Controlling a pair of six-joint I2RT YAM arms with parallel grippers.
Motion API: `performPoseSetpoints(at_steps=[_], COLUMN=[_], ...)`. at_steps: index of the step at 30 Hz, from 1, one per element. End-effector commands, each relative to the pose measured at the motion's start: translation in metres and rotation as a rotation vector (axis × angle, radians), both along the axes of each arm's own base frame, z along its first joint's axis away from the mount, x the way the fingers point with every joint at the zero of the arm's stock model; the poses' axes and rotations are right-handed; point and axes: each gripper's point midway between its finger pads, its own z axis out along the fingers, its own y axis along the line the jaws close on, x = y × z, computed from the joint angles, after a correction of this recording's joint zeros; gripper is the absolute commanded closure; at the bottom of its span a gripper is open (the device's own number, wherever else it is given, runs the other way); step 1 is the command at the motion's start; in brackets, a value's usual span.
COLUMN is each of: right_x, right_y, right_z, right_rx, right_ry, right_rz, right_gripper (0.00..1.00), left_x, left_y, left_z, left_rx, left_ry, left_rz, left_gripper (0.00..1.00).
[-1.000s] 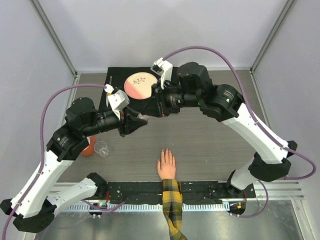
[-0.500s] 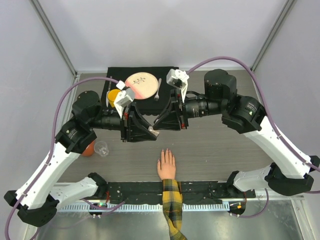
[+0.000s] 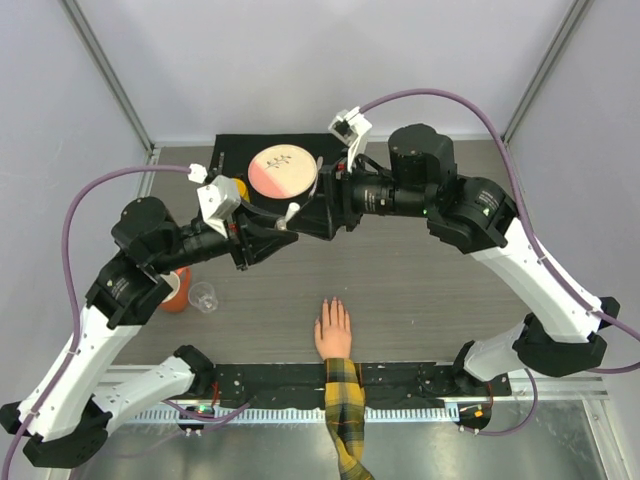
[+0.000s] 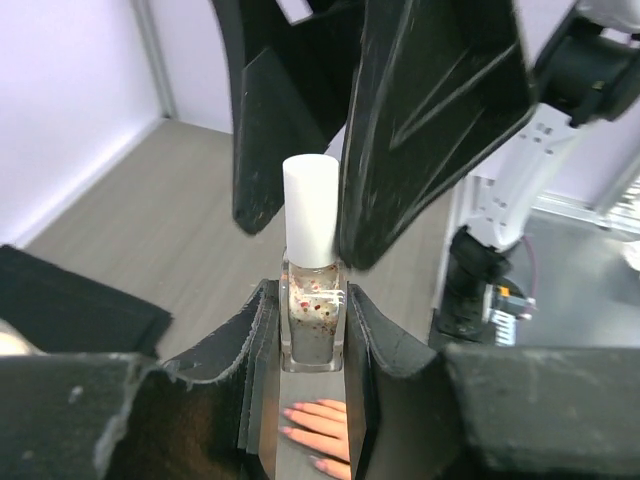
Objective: Paint the nails
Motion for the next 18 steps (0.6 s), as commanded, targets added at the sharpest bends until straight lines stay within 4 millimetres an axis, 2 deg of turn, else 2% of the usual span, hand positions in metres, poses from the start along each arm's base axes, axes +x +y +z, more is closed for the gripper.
performPoseSetpoints(at_steps=[1,5,8,9,10,11,12,15,18], right_x=[0.009,0.02,0.034,0.033,0.036,0.036,0.035,0.041,0.041], right_y=[-0.008,-0.009,-0.005,-0.006,0.004,0.006,0.006,0.008,0.009], right_z=[0.04,0.038,0.038,0.051,0.041,0.042,0.046,0.037,0.036], right_rx=[0.098,0.062,0.051,0.085,0.056,0.058,0.063,0.035,0.034], right_ry=[-0.002,0.017,0.067,0.079,0.097,0.099,0.092,0.094,0.096], right_rz=[-0.109,-0.181,-0.258,-0.265,-0.261,-0.258,-0.26,-0.286,-0.288], right_gripper=[0.3,0.3,0.35,0.37,0.39,0.39,0.39,0.39,0.42], left_x=[0.023,0.036,0.043,0.044,0.046,0.048,0.049,0.053,0.053], left_y=[0.013,0.021,0.025,0.025,0.026,0.027,0.028,0.03,0.029], left_z=[0.013,0.012,0.011,0.01,0.01,0.009,0.009,0.009,0.008], left_rx=[-0.009,0.01,0.014,0.015,0.016,0.02,0.021,0.022,0.024], left_ry=[-0.117,-0.126,-0.12,-0.119,-0.117,-0.113,-0.112,-0.109,-0.106], left_rz=[0.148,0.23,0.276,0.282,0.29,0.3,0.309,0.334,0.331], left_gripper=[1.0,1.0,1.0,1.0,1.0,1.0,1.0,1.0,1.0])
